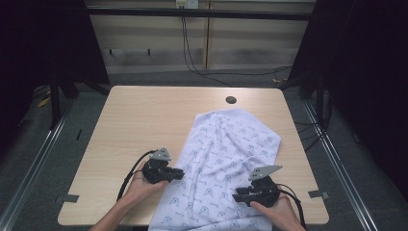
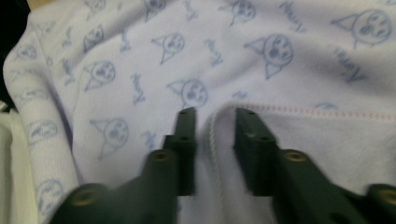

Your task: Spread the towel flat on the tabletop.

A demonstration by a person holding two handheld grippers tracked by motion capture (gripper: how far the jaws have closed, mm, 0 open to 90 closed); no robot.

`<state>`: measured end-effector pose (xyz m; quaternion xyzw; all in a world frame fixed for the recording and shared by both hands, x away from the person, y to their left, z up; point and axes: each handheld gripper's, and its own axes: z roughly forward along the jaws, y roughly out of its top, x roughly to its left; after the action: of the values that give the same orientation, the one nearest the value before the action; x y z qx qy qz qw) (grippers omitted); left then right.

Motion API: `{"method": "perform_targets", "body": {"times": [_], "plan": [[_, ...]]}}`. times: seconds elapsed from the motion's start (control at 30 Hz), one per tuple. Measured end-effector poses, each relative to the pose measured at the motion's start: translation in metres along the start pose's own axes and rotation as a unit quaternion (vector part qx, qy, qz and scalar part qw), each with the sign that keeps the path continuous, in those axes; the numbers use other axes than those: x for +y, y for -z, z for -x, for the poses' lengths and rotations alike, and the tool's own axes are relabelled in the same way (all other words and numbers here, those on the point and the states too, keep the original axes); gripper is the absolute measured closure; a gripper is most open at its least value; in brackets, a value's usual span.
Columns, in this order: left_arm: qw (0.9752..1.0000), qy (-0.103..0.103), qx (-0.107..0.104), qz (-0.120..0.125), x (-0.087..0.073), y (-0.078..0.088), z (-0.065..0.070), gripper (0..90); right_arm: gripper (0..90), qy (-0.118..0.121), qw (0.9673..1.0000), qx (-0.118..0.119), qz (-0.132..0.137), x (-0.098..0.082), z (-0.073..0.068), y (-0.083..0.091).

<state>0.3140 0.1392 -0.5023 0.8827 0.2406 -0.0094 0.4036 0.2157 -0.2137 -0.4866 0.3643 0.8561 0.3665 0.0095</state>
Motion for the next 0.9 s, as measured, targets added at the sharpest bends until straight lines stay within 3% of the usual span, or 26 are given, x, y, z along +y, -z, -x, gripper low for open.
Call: {"method": "perform_targets", "body": {"times": [0.03, 0.07, 0.13, 0.17, 0.2, 0.23, 0.3, 0.4, 0.43, 0.5, 0.57, 0.6, 0.63, 0.7, 0.73, 0.83, 0.9], "plan": [[1.0, 0.004, 0.002, -0.004, -0.002, 0.003, 0.002, 82.6, 81.0, 0.0, 1.0, 0.0, 0.0, 0.0, 0.0, 0.0], [0.9999, 0.007, 0.014, -0.004, -0.009, 0.011, 0.003, 86.0, 88.5, -0.006, 0.9999, -0.006, 0.015, -0.003, -0.003, 0.009], [0.9998, 0.004, 0.018, -0.008, -0.014, 0.016, 0.004, 86.9, 88.8, -0.01, 0.9997, -0.009, 0.022, -0.004, -0.002, 0.013], [0.9996, 0.002, 0.026, -0.011, -0.019, 0.023, 0.005, 87.1, 89.1, -0.024, 0.9987, -0.018, 0.041, -0.012, -0.001, 0.026], [0.9996, 0.015, 0.023, -0.009, -0.028, 0.032, 0.006, 87.1, 89.1, -0.028, 0.9984, -0.024, 0.043, -0.016, -0.001, 0.031], [0.9996, 0.015, 0.023, -0.009, -0.028, 0.032, 0.006, 87.1, 89.1, -0.028, 0.9984, -0.024, 0.043, -0.016, -0.001, 0.031], [0.9992, 0.031, 0.022, -0.012, -0.044, 0.048, 0.012, 87.0, 89.2, -0.046, 0.9967, -0.039, 0.055, -0.03, -0.002, 0.05], [0.999, 0.037, 0.022, -0.014, -0.054, 0.058, 0.019, 86.4, 89.1, -0.053, 0.9952, -0.051, 0.064, -0.038, -0.007, 0.063], [0.9989, 0.042, 0.013, -0.015, -0.058, 0.062, 0.022, 85.3, 89.1, -0.051, 0.9944, -0.064, 0.066, -0.045, -0.015, 0.075], [0.9985, 0.05, -0.013, -0.018, -0.068, 0.071, 0.029, 82.0, 88.9, -0.05, 0.9947, -0.063, 0.063, -0.052, -0.022, 0.083], [0.9985, 0.05, -0.016, -0.018, -0.07, 0.073, 0.031, 76.3, 86.3, -0.047, 0.9956, -0.053, 0.062, -0.058, -0.029, 0.089], [0.999, 0.045, 0.008, 0.002, -0.068, 0.079, 0.033, 73.7, 81.8, -0.048, 0.9952, -0.055, 0.065, -0.06, -0.033, 0.092], [0.9984, 0.055, -0.006, 0.014, -0.066, 0.081, 0.029, 73.6, 77.7, -0.045, 0.995, -0.053, 0.072, -0.061, -0.034, 0.094], [0.998, 0.058, 0.0, 0.026, -0.064, 0.08, 0.025, 72.4, 73.0, -0.044, 0.9947, -0.053, 0.076, -0.061, -0.034, 0.095], [0.998, 0.056, 0.012, 0.027, -0.06, 0.078, 0.019, 72.7, 64.8, -0.055, 0.9933, -0.059, 0.083, -0.055, -0.027, 0.09], [0.9974, 0.059, 0.034, 0.024, -0.042, 0.058, 0.0, 72.8, 59.4, -0.052, 0.993, -0.069, 0.081, -0.04, -0.014, 0.075], [0.9971, 0.059, 0.04, 0.027, -0.037, 0.053, -0.003, 73.3, 58.2, -0.047, 0.9933, -0.071, 0.078, -0.032, -0.009, 0.067]]}}
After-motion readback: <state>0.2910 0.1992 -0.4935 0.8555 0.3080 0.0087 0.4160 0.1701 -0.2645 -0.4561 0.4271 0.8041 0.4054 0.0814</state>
